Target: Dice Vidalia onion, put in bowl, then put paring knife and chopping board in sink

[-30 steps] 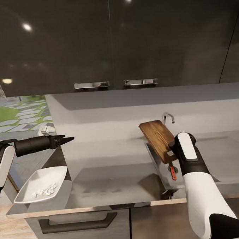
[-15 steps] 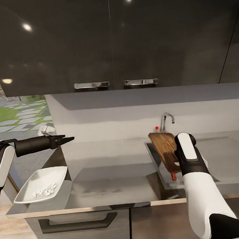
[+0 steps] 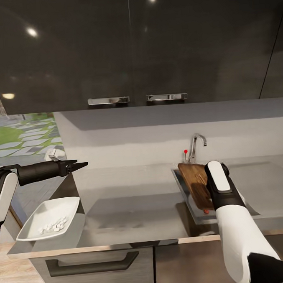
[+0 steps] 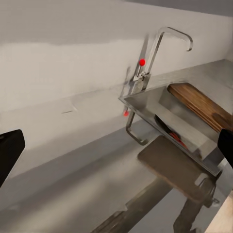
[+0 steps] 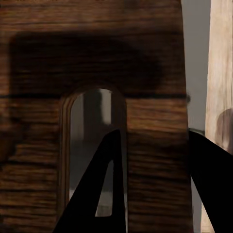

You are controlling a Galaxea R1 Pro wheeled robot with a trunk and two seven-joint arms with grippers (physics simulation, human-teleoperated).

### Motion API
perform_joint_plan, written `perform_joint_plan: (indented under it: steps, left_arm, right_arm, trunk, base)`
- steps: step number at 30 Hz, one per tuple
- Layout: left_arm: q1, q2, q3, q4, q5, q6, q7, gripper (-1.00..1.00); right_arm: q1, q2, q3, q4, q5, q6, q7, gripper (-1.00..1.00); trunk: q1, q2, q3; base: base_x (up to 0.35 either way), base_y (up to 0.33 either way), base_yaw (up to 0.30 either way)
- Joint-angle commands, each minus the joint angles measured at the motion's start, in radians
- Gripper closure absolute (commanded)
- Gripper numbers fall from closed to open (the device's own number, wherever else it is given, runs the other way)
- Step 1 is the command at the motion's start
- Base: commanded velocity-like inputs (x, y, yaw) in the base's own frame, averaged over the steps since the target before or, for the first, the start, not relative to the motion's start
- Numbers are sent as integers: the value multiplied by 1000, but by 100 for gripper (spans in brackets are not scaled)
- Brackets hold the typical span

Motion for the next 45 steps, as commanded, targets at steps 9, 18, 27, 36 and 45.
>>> perform_joint_plan:
  steps: [9, 18, 27, 36, 45]
  left_arm:
    - [-1, 0, 1, 0, -2, 4, -5, -100]
    - [-1, 0, 1, 0, -2, 4, -5, -100]
    - [-1, -1, -1, 0, -2, 4, -5, -100]
    - [-1, -1, -1, 0, -2, 4, -5, -100]
    - [-1, -1, -1, 0, -2, 4, -5, -100]
  right_arm:
    - [-1, -1, -2, 31, -4, -17, 5, 100]
    - [-1, -5, -2, 33, -4, -16, 9, 100]
    - [-1, -5, 0, 33, -4, -18, 9, 100]
    - [-1, -5, 1, 33, -4, -18, 9, 100]
    - [-1, -5, 1, 33, -4, -18, 9, 100]
  trunk:
    - [0, -1, -2]
    - [0, -1, -2]
    - [0, -1, -2]
    - [0, -1, -2]
    - [0, -1, -2]
  base:
    - [0, 0, 0]
    - [0, 0, 0]
    - [66, -96, 0]
    - [49, -71, 0]
    - [4, -7, 0]
